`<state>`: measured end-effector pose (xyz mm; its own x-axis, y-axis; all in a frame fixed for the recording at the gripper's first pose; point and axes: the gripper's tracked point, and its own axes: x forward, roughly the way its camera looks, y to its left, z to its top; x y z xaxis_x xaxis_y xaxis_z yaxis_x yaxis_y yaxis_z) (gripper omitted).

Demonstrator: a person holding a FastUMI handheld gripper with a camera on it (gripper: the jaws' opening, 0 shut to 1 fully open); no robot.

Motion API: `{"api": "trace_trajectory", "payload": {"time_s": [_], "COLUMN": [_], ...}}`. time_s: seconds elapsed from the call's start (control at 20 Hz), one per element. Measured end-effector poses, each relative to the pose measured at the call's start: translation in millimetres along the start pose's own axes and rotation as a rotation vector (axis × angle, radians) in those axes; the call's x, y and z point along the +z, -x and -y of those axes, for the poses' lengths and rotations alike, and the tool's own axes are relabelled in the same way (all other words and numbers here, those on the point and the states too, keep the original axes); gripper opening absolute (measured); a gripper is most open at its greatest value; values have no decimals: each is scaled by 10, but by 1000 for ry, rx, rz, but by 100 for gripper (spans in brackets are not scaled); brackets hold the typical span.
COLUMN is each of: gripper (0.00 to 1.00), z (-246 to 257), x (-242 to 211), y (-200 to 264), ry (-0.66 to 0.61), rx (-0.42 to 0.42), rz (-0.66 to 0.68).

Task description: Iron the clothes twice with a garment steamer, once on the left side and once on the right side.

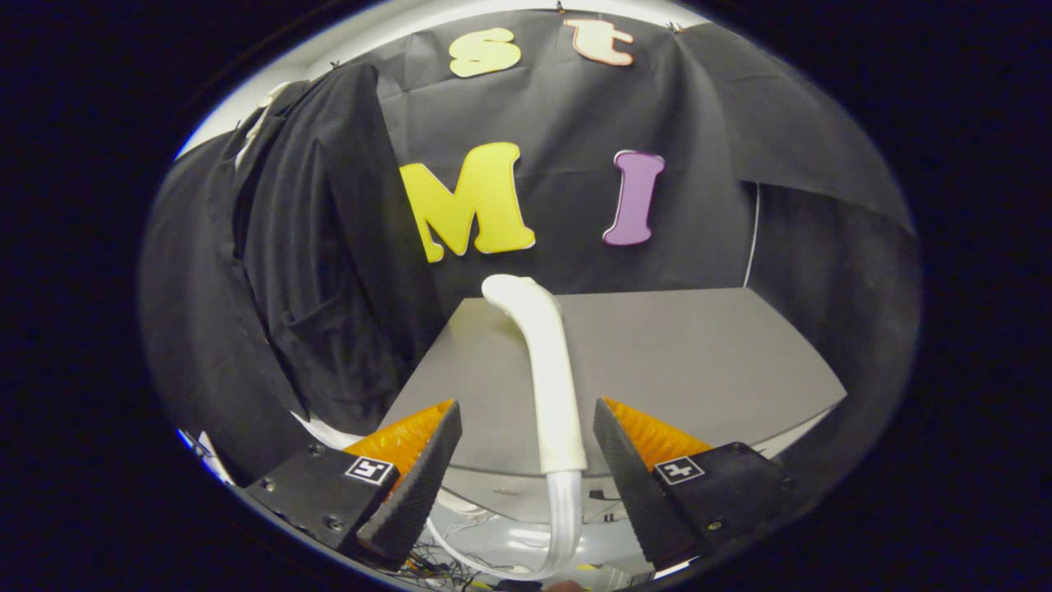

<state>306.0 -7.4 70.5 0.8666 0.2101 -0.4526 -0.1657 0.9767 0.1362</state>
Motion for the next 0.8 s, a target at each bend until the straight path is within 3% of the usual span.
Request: {"api": "trace_trajectory", "payload": {"time_s": [0.55, 0.8], "gripper": [93, 74], "z": [236, 327], "x": [126, -53], "y": [-792, -810], "ry": [-4, 47], "rx": [17, -30], "rz": [-328, -449]}}
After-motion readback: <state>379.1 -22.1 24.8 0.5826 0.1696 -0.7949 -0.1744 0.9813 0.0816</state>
